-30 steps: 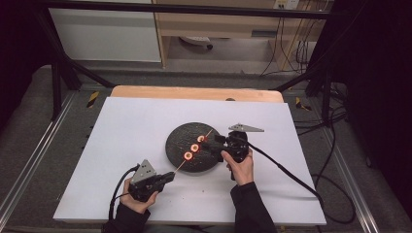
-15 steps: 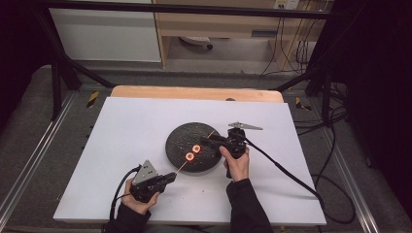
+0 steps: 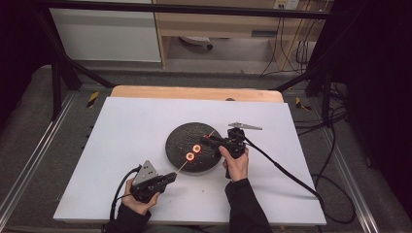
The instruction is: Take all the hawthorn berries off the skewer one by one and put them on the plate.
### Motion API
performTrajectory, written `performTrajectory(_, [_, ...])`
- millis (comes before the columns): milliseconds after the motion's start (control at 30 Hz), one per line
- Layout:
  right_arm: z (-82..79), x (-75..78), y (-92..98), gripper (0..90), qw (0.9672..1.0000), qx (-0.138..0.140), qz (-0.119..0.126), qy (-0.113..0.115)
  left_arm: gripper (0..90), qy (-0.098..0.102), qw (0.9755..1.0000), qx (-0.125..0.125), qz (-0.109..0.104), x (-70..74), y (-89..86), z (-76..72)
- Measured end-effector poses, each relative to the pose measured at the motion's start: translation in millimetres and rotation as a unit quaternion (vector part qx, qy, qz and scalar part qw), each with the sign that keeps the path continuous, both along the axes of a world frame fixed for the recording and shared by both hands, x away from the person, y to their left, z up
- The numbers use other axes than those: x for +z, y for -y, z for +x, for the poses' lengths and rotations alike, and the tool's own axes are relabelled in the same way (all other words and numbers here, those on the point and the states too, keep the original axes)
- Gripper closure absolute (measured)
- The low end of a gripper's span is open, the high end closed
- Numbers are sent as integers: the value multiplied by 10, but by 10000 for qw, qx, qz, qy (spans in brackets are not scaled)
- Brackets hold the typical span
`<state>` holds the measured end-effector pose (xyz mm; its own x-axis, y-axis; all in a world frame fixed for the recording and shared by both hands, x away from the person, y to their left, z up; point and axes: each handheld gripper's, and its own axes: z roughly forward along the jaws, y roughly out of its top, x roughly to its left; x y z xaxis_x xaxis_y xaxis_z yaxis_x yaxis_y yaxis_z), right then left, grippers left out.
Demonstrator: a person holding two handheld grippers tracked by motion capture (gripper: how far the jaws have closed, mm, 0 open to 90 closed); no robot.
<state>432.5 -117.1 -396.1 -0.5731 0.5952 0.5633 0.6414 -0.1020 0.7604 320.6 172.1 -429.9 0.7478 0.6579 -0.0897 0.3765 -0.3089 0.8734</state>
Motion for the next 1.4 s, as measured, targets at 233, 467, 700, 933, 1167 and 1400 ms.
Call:
performTrajectory(233, [51,69,63,598,9999,-123,36,101,882,39,10000,-4,-34,14,-6,-10])
performTrajectory(467, [126,168,167,599,9992,-337,24,222,883,49,10000,0,-54,18,-19,-13])
performTrajectory(700, [200,281,260,599,9980,-513,-154,329,883,60,10000,4,-59,21,-23,-19])
performTrajectory(933, [319,372,378,598,9962,-742,-210,399,883,77,9999,25,-84,29,-47,-18])
performTrajectory(1167, [352,232,296,598,9965,-655,-427,293,883,102,9997,105,-177,58,-90,-14])
performTrajectory(1400, [352,-29,117,597,9966,-456,-677,115,883,102,9996,151,-201,63,-115,-2])
